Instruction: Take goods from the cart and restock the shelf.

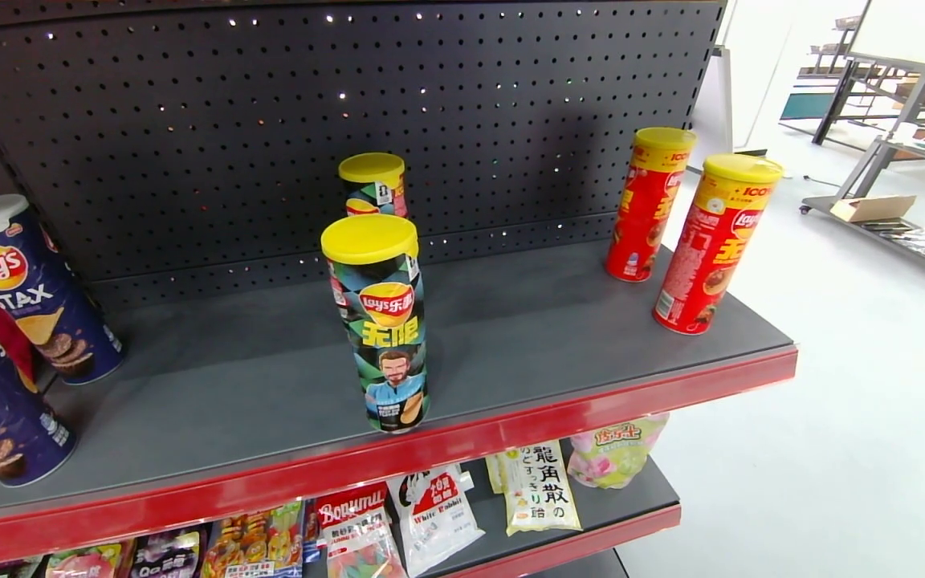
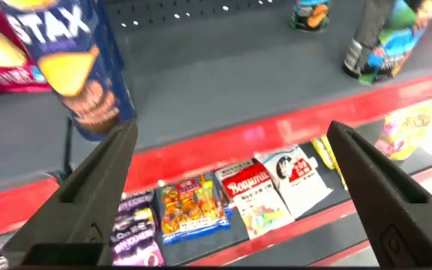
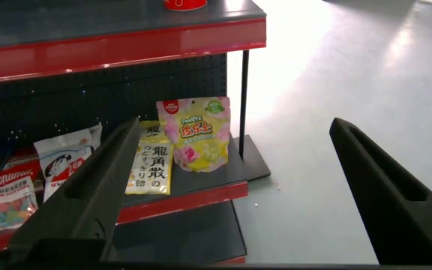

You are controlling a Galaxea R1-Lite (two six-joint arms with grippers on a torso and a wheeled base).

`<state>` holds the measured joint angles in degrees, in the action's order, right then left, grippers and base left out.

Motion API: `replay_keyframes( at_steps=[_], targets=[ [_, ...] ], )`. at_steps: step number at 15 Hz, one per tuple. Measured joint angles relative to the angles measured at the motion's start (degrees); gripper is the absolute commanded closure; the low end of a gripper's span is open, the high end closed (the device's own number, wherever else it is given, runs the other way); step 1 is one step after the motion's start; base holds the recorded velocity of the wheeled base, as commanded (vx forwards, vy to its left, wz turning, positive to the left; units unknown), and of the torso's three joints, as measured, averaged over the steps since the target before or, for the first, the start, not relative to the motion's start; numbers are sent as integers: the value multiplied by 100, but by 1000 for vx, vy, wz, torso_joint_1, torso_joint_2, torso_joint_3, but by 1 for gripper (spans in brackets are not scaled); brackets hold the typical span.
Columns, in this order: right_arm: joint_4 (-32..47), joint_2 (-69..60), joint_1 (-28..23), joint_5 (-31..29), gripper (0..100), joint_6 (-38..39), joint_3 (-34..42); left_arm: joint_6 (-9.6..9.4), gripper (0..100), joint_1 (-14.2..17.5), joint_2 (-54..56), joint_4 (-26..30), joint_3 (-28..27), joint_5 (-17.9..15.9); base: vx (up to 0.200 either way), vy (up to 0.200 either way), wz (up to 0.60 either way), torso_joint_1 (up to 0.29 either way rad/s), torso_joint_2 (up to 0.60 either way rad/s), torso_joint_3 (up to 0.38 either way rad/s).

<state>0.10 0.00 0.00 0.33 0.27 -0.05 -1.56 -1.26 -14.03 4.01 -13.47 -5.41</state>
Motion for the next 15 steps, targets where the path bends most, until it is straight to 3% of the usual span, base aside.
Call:
replay_keyframes(
  at_steps=[6,13,15],
  targets=[
    [0,0,0,7,0,-29,-5,-22,0,82,1180,34,896,-137,0,0,100,0,0,0],
    [1,0,0,10,0,-37,-2,6,0,99,1406,34,1020,-126,0,0,600,4,0,4],
    [1,0,2,10,0,-13,-2,23,0,101,1413,37,1023,-121,0,0,0,0,0,0]
  ],
)
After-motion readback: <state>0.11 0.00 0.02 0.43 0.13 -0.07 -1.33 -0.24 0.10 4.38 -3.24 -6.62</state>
